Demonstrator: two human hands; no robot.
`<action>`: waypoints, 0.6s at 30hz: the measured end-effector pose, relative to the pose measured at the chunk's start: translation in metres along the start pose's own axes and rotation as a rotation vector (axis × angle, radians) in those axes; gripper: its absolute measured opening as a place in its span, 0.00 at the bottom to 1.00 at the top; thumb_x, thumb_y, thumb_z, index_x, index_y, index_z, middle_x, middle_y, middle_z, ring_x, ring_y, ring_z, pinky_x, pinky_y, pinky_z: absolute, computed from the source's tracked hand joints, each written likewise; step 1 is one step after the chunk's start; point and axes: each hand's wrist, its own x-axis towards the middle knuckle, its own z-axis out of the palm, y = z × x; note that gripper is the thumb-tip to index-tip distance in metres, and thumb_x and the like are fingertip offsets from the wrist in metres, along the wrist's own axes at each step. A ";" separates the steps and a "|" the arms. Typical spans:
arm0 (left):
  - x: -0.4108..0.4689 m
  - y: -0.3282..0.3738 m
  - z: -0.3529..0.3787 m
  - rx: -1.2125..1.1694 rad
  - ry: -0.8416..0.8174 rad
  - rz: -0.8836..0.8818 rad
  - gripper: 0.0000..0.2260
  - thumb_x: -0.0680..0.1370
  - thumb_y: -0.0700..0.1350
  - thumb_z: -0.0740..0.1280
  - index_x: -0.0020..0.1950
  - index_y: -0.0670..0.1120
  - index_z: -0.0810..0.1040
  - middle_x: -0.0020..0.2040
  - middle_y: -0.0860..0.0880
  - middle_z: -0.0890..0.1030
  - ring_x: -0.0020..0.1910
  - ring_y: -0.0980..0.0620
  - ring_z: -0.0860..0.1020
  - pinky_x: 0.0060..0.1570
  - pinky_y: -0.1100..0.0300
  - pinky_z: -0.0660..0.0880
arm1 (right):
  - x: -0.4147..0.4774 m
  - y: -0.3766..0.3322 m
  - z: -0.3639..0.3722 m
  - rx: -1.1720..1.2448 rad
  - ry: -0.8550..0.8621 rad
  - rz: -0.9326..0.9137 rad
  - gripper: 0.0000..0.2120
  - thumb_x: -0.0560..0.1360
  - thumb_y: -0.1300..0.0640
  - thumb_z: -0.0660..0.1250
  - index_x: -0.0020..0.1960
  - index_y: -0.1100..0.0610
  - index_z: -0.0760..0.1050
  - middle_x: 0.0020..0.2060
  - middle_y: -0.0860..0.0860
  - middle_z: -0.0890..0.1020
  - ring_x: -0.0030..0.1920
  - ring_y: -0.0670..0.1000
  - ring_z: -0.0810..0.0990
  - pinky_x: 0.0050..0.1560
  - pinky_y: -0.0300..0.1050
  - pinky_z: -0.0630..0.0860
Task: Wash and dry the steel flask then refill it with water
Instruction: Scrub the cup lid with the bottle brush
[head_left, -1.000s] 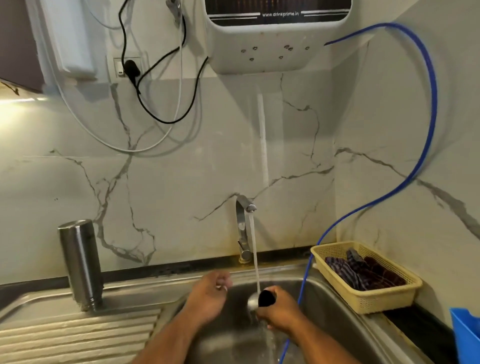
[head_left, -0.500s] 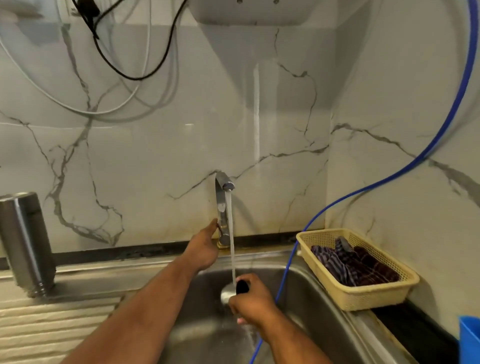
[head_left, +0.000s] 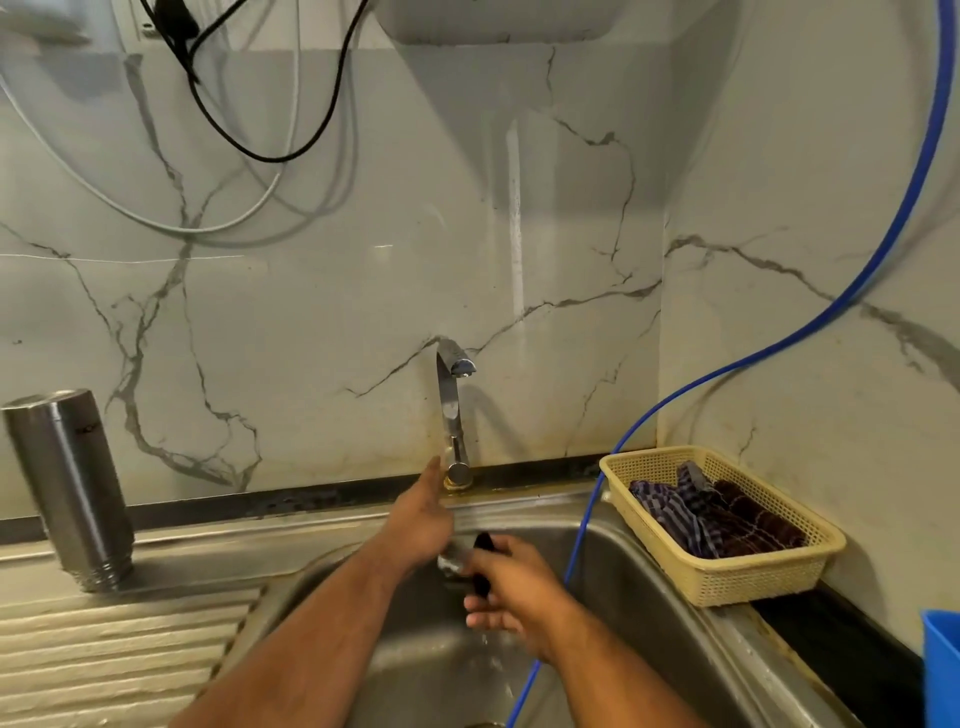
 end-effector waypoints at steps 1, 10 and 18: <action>-0.011 -0.002 -0.001 -0.031 0.016 0.005 0.30 0.80 0.33 0.60 0.79 0.53 0.63 0.74 0.48 0.72 0.69 0.47 0.74 0.70 0.50 0.72 | -0.004 -0.002 0.001 0.048 -0.045 0.042 0.14 0.80 0.50 0.68 0.61 0.56 0.77 0.49 0.58 0.84 0.38 0.51 0.82 0.42 0.48 0.83; -0.116 0.007 -0.032 0.045 0.105 0.140 0.27 0.76 0.51 0.75 0.70 0.61 0.67 0.59 0.60 0.76 0.58 0.59 0.75 0.53 0.65 0.72 | -0.060 -0.024 0.018 -0.048 -0.300 0.085 0.34 0.84 0.36 0.47 0.66 0.61 0.77 0.44 0.58 0.87 0.42 0.55 0.85 0.49 0.50 0.80; -0.141 0.004 -0.028 -0.228 0.284 0.093 0.18 0.76 0.54 0.73 0.64 0.55 0.74 0.52 0.57 0.79 0.51 0.55 0.80 0.53 0.57 0.78 | -0.101 -0.047 0.010 -0.466 0.136 -0.274 0.10 0.83 0.48 0.63 0.57 0.52 0.78 0.42 0.51 0.86 0.35 0.49 0.84 0.40 0.44 0.80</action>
